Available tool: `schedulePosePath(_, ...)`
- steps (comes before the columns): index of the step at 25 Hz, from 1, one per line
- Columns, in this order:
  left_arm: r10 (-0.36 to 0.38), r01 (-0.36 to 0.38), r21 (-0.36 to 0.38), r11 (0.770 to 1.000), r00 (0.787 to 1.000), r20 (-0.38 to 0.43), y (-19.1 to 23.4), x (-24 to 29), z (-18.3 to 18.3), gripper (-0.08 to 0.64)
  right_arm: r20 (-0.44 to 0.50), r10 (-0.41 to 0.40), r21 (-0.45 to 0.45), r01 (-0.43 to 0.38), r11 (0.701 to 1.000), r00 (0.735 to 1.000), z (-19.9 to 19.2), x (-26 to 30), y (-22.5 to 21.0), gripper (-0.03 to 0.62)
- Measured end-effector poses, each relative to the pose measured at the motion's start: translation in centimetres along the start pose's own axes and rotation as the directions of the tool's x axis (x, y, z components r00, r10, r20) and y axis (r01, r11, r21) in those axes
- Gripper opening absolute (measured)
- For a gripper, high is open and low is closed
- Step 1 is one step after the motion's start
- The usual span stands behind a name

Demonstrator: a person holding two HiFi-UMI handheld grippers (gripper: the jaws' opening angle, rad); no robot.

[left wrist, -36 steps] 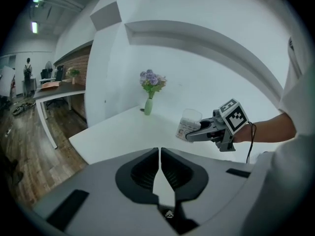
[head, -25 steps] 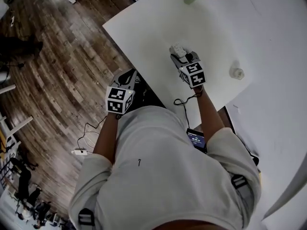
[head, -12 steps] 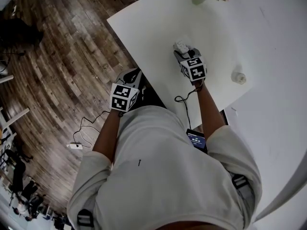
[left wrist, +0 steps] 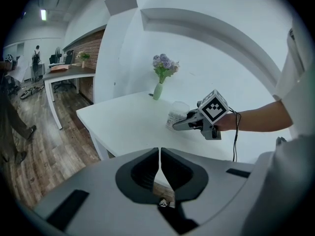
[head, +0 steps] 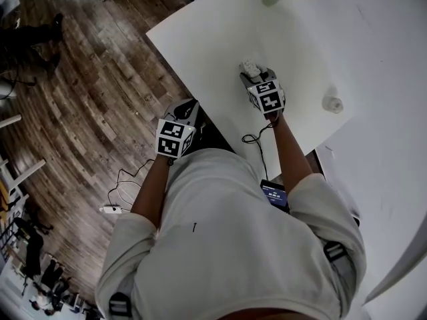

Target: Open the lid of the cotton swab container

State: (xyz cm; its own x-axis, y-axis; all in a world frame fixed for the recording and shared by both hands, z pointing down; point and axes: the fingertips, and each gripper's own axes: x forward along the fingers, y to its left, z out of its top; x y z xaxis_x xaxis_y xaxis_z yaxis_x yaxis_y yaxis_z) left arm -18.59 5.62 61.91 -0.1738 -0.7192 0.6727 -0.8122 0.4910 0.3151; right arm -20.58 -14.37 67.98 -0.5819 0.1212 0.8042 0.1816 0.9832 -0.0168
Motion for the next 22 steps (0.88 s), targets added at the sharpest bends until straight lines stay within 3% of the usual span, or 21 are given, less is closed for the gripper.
schedulePosePath(5,-0.050,0.050,0.010,0.999,0.999,-0.012,-0.1,0.6,0.0,0.029,0.006,-0.017,0.070,0.017,0.997,1.000,-0.6,-0.1,0.1,0.309)
schedulePosePath(14,-0.190,0.194,0.109,0.975,0.981,-0.046,-0.8,3.1,1.8,0.029,0.019,-0.139,0.249,0.130,0.960,0.990,-3.2,-3.6,0.0,0.357)
schedulePosePath(16,-0.223,0.230,0.144,0.963,0.973,-0.062,-1.1,3.8,2.2,0.029,0.011,-0.170,0.294,0.160,0.942,0.985,-3.9,-4.6,0.4,0.307)
schedulePosePath(18,-0.258,0.269,0.178,0.947,0.963,-0.083,-1.7,4.7,2.6,0.029,-0.010,-0.207,0.339,0.198,0.920,0.978,-4.8,-5.7,1.0,0.203)
schedulePosePath(22,-0.343,0.372,0.228,0.900,0.926,-0.157,-4.1,6.9,2.2,0.029,-0.054,-0.285,0.459,0.277,0.844,0.957,-7.6,-8.3,2.1,0.031)
